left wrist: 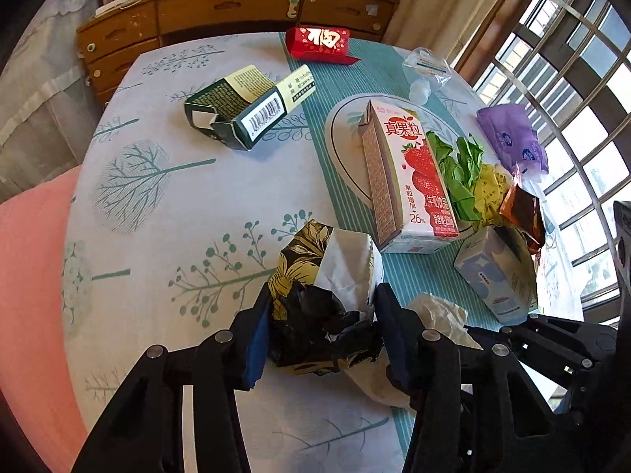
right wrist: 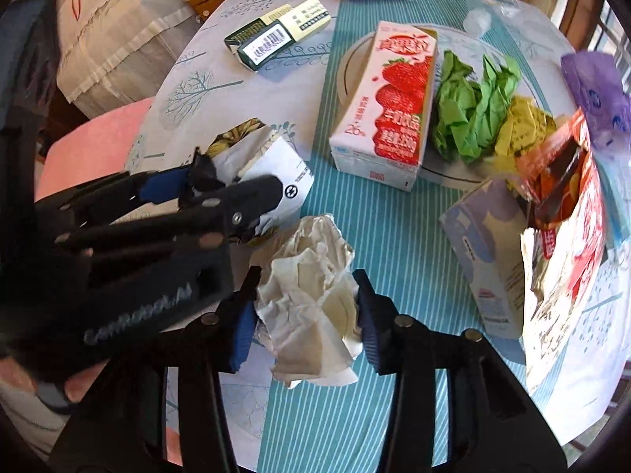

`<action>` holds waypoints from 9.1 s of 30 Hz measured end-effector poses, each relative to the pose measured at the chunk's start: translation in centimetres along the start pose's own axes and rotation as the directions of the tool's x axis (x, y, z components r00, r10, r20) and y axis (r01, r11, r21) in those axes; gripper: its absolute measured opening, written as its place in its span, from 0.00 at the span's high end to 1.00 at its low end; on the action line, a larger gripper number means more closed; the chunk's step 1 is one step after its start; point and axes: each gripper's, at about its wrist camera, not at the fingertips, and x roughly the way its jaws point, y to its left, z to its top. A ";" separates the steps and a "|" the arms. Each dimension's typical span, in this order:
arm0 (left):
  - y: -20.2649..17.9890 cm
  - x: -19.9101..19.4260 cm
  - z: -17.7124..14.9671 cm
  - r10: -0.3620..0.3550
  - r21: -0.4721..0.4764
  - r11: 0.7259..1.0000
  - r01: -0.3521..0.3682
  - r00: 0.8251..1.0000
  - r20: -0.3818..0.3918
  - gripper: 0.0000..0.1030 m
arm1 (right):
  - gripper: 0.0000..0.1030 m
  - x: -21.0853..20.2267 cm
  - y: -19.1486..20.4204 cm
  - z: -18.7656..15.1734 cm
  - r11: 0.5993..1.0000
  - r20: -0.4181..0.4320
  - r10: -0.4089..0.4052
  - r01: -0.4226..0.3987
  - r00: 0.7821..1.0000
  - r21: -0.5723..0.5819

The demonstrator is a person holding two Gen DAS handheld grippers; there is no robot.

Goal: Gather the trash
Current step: 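Carry both items down over the trash bin and open both grippers, then raise both tools back toward the table, then grasp the red-gold snack bag with the left gripper while the right gripper grasps the blue mask, then lower both held items over the trash bin and open both grippers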

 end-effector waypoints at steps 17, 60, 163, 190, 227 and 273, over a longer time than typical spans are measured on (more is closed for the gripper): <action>-2.5 -14.1 -9.7 0.153 -0.174 0.978 -0.111 0.956 0.250 0.52 | 0.75 -6.1 0.4 -6.4 0.992 0.096 0.047 -0.036 0.994 -0.117; -11.0 9.9 -42.0 -0.013 -0.114 0.993 0.000 0.994 -0.107 0.49 | 0.73 10.8 -16.7 -40.3 0.994 0.029 -0.014 0.011 0.999 0.105; -23.6 5.6 6.6 0.172 0.151 0.978 -0.145 0.968 -0.185 0.20 | 0.30 -8.1 -34.3 0.9 0.999 0.110 -0.009 0.004 0.994 0.041; -27.7 4.6 4.5 0.125 0.231 0.971 -0.070 0.965 -0.231 0.99 | 0.90 -7.9 -32.9 0.6 1.000 0.177 0.020 -0.018 0.984 -0.013; -16.3 -25.5 -17.1 -0.096 0.095 0.991 0.093 0.995 0.036 1.00 | 0.90 -21.3 -14.2 -24.9 0.980 0.293 0.060 -0.111 0.954 0.163; -13.5 15.6 -45.2 0.002 0.069 0.997 0.016 0.968 -0.252 0.99 | 0.90 15.3 -21.2 -45.8 0.964 -0.135 -0.044 0.078 0.990 0.255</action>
